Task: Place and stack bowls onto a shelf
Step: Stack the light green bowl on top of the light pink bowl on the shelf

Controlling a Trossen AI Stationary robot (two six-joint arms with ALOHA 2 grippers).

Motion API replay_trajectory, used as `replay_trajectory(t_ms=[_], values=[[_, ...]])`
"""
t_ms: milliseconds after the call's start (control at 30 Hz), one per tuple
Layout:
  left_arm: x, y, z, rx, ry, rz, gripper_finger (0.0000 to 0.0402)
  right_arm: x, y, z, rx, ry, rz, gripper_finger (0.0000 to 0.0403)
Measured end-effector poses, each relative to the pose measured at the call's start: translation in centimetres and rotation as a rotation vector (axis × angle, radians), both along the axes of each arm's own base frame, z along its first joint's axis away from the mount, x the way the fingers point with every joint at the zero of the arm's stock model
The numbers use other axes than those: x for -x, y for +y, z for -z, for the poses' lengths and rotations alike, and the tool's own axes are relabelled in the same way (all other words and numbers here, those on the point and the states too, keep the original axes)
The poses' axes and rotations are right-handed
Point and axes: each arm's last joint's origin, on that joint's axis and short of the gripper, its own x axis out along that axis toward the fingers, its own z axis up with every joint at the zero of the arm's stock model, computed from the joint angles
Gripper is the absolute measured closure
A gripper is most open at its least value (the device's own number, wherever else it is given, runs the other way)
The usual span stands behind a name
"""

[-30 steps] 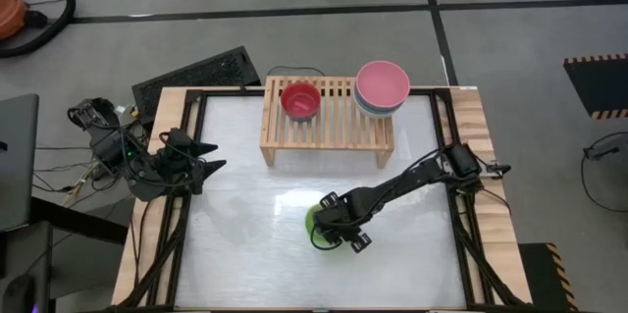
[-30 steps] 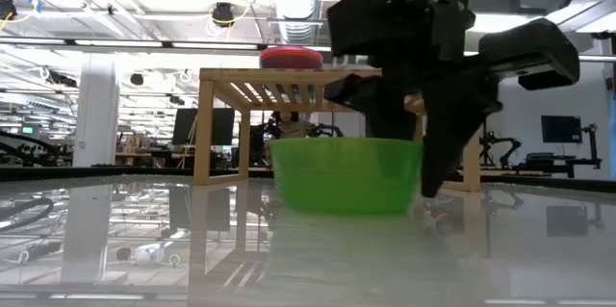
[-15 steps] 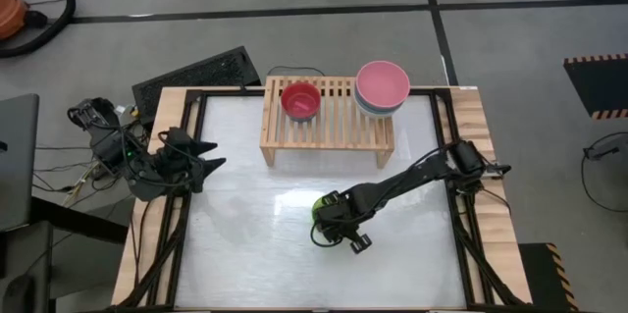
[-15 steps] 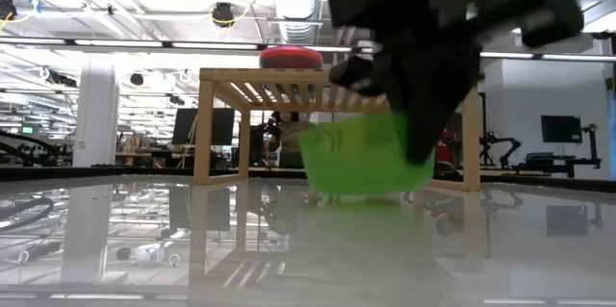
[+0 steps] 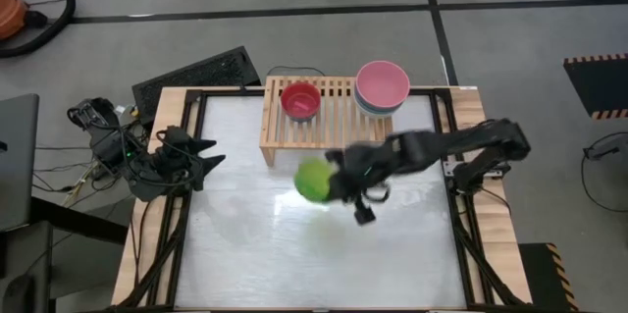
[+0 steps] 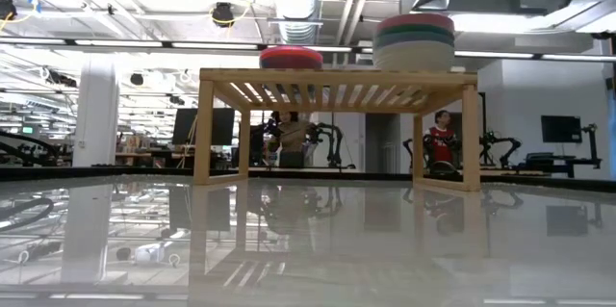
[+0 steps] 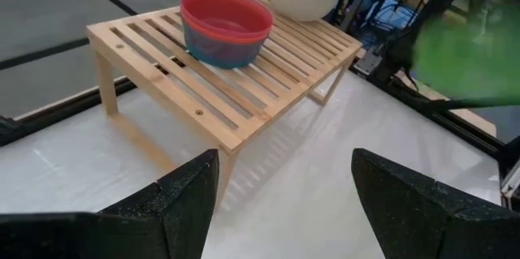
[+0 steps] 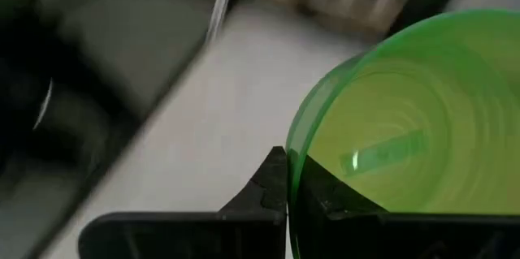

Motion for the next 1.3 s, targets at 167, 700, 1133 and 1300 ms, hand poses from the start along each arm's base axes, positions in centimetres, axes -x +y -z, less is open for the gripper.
replay_trajectory(t_ms=[167,700,1133,1300], values=[[0.0,0.0,0.0,-0.006,-0.004,-0.008,0.0136,1.9,-3.6,-7.0,-0.015,-0.358,0.195,0.038],[-0.1,0.5,0.1,-0.011,0.01,-0.048,0.0136,-5.2,-16.5,-4.1,0.215,-0.156,0.451,0.038],[-0.1,0.5,0.1,-0.012,0.013,-0.047,0.0136,-9.1,-20.6,2.9,0.268,0.216,0.437,0.038],[0.0,0.5,0.1,-0.012,0.013,-0.047,0.0136,-9.1,-20.8,3.0,0.278,0.235,0.428,0.038]])
